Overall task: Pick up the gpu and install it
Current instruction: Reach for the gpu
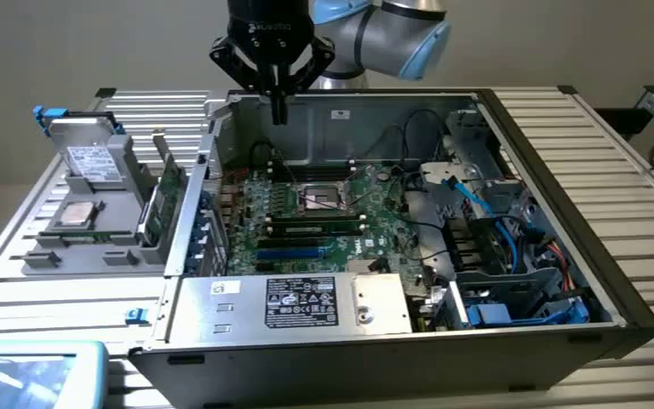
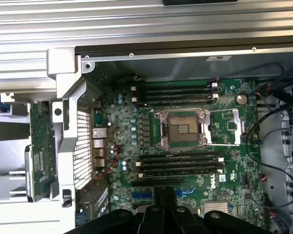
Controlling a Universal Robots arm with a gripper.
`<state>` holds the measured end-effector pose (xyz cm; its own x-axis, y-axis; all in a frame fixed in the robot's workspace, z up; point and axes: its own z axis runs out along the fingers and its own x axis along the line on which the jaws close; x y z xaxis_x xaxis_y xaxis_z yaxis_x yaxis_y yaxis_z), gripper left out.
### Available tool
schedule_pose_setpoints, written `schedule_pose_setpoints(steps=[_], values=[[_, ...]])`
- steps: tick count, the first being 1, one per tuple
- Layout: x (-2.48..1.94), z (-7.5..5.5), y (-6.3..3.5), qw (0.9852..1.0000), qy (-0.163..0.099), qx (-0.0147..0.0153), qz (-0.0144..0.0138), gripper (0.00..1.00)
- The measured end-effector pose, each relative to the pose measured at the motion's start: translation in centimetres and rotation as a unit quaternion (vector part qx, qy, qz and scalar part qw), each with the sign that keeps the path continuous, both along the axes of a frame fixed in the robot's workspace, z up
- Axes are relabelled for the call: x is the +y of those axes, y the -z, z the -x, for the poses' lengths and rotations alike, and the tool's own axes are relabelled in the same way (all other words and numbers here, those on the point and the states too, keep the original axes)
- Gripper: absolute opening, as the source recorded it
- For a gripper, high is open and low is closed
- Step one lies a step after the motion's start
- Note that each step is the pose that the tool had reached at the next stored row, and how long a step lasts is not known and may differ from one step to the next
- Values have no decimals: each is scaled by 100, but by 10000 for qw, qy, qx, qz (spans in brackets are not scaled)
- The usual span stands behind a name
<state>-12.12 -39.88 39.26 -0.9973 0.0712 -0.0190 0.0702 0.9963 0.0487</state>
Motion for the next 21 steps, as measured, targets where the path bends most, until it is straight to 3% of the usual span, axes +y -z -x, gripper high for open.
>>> schedule_pose_setpoints(steps=[14,21], values=[[0,1,0,10000,0,0,0,12],[0,185,1,10000,0,0,0,12]])
